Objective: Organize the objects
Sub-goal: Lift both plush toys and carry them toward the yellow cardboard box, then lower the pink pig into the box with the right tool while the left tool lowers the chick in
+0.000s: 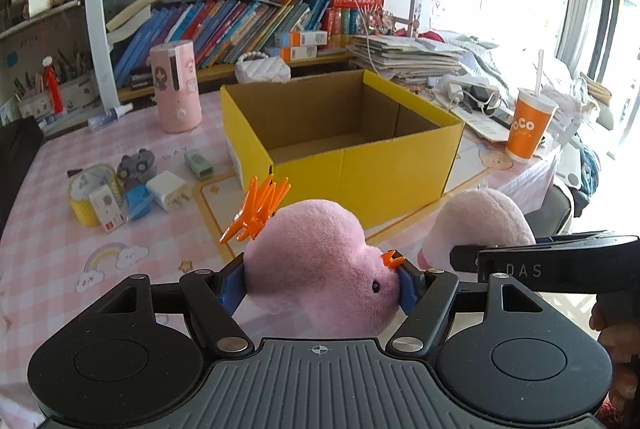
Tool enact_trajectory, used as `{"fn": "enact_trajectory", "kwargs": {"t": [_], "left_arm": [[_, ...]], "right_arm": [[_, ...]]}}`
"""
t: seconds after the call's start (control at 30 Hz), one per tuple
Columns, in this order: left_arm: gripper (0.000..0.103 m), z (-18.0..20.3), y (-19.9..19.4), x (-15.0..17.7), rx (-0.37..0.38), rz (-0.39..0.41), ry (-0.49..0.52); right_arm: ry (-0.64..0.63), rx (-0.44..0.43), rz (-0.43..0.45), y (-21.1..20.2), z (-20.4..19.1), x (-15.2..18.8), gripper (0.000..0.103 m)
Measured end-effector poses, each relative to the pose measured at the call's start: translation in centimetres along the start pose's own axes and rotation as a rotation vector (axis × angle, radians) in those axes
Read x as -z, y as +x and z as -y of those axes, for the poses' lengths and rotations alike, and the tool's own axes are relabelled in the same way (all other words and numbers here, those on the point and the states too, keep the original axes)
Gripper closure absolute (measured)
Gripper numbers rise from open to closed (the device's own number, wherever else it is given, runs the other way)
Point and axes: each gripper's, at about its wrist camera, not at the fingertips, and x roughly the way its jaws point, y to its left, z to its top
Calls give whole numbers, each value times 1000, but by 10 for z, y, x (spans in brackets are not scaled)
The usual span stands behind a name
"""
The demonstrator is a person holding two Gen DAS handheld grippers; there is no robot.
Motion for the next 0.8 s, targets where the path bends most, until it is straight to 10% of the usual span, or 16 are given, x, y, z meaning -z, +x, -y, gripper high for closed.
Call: {"fn": "enact_trajectory", "kwargs": {"t": [0.8], "left_arm": [[31,21,68,-87,-116,114,25]], "right_arm": [[-143,-132,218,30,13,-150,52]]}}
